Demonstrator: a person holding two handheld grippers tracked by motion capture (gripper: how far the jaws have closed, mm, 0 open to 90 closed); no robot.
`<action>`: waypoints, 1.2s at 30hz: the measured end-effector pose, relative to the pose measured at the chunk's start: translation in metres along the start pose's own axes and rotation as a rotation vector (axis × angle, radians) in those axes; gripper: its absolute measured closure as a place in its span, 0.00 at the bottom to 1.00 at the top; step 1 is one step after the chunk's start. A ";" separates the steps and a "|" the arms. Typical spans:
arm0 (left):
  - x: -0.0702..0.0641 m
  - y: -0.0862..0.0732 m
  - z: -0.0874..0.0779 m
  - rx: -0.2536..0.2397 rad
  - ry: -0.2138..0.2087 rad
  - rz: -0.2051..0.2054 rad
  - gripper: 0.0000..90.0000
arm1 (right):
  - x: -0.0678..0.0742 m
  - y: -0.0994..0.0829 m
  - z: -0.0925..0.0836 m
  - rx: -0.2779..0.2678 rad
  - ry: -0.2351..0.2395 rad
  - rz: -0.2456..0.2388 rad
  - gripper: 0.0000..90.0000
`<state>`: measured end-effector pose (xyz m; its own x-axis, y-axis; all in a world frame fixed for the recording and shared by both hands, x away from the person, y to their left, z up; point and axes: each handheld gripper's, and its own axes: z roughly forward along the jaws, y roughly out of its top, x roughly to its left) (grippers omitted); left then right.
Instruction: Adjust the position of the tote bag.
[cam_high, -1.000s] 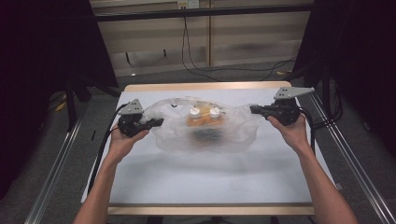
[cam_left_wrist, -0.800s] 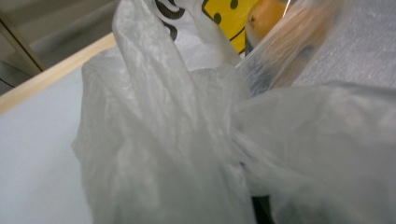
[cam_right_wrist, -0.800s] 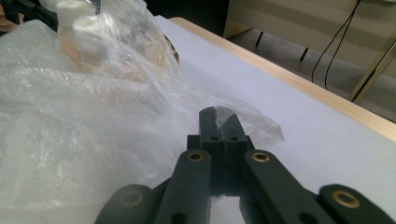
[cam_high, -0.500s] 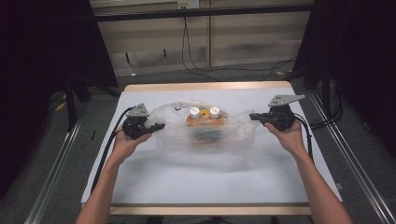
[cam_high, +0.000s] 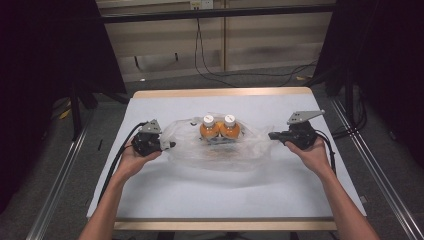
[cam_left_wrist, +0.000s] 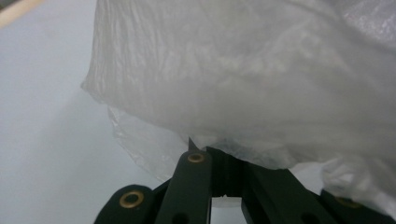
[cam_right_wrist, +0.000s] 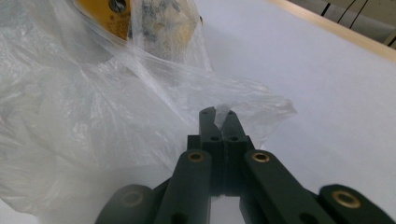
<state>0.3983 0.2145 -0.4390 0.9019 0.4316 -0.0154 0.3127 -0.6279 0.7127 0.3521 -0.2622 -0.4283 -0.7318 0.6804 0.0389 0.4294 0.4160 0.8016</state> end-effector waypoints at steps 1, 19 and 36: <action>0.000 0.000 0.000 0.000 0.000 0.000 1.00 | 0.000 -0.003 0.002 0.016 -0.006 -0.001 1.00; 0.001 -0.015 0.027 0.141 -0.044 0.010 1.00 | 0.003 -0.027 0.032 0.193 0.001 -0.014 1.00; -0.001 -0.015 0.020 0.061 -0.060 -0.021 0.91 | -0.003 -0.038 0.034 0.154 0.017 0.080 0.84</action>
<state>0.3990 0.2106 -0.4635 0.9107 0.4065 -0.0735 0.3478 -0.6584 0.6675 0.3560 -0.2597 -0.4795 -0.7003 0.7054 0.1096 0.5614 0.4493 0.6950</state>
